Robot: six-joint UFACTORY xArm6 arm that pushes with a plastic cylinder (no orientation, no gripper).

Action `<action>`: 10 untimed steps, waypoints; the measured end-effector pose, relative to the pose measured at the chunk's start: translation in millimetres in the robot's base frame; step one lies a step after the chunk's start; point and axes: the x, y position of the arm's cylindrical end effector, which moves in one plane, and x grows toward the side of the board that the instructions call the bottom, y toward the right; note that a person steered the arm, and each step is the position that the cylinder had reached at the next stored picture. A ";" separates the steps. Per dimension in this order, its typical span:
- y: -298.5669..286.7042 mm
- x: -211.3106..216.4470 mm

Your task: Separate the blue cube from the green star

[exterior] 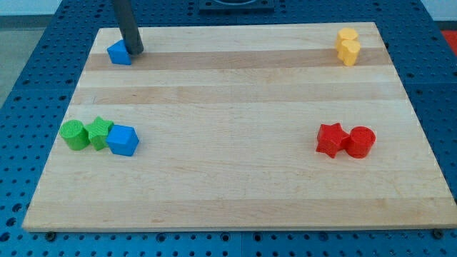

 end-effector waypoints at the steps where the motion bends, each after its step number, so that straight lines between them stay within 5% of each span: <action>1: 2.8 2.7; 2: 37.4 14.8; 4: 56.6 181.6; 8: 90.3 296.4; 10: 27.2 305.6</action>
